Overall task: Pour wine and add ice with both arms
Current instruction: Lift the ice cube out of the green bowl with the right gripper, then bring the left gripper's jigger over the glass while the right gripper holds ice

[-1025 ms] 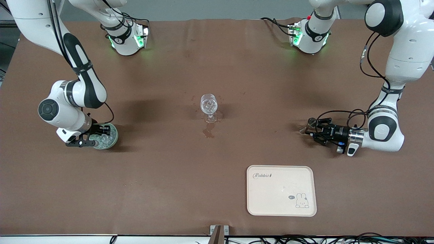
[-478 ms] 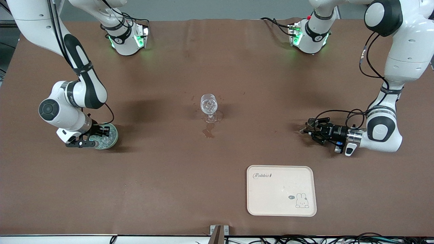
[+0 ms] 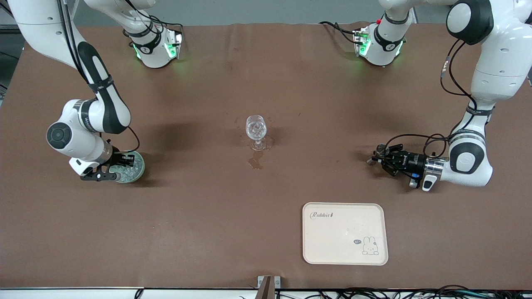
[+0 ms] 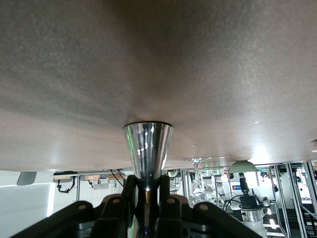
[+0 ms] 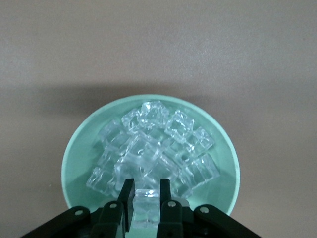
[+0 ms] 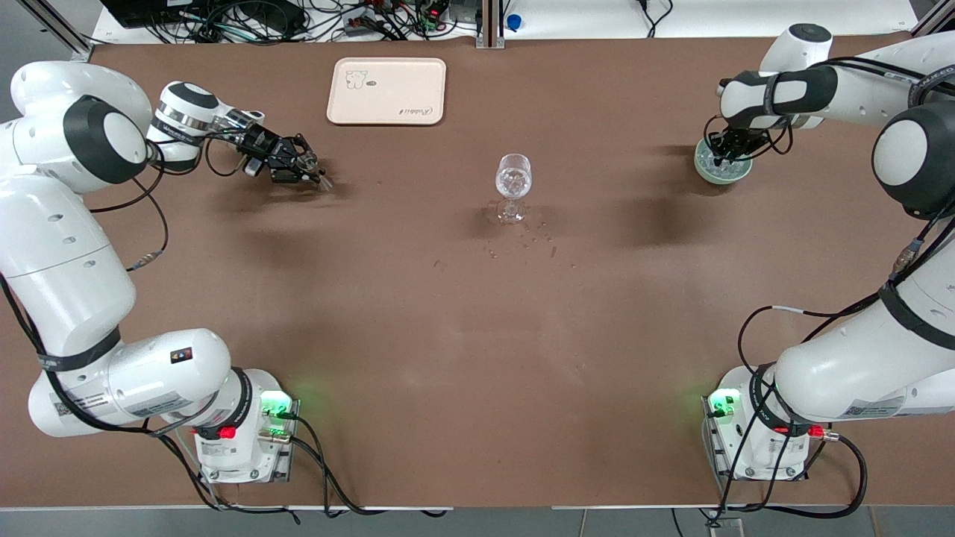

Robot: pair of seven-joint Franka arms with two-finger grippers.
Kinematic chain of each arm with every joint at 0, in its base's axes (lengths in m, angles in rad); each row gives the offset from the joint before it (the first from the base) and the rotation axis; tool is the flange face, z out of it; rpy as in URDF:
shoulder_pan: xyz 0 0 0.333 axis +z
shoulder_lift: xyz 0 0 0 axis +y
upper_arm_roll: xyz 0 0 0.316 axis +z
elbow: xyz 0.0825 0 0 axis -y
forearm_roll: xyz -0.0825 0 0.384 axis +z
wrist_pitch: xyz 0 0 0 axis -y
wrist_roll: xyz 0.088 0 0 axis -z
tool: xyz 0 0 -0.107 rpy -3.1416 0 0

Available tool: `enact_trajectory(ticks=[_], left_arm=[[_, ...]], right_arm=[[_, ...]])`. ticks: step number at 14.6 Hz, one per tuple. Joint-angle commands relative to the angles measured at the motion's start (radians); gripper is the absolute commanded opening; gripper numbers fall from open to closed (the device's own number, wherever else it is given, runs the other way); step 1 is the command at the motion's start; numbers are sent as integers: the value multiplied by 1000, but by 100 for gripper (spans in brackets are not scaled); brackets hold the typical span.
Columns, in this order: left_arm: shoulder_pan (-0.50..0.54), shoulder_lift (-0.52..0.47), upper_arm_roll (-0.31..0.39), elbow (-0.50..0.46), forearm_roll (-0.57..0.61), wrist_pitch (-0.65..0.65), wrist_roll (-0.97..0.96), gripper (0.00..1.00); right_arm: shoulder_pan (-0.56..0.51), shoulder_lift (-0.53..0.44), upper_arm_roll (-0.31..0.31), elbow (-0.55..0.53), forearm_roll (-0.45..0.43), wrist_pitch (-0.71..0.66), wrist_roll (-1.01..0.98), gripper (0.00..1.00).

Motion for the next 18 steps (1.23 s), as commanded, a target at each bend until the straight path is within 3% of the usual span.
enact_trajectory(ticks=[1, 7, 12, 14, 18], left_arm=[[0, -2, -2, 12, 5, -3, 10, 0], [-9, -18, -93, 106, -81, -24, -74, 0], [-82, -25, -120, 142, -188, 14, -108, 0], [-140, -73, -124, 140, -220, 41, -153, 0], [-205, -136, -143, 128, -223, 121, -325, 0]], right_arm=[[-5, -37, 3, 113, 25, -176, 16, 0], [-45, -143, -5, 424, 23, -541, 57, 0], [-45, -186, -8, 749, 6, -928, 93, 0], [-54, -240, -8, 784, 2, -1001, 90, 0], [-53, -274, -3, 771, -26, -998, 93, 0]])
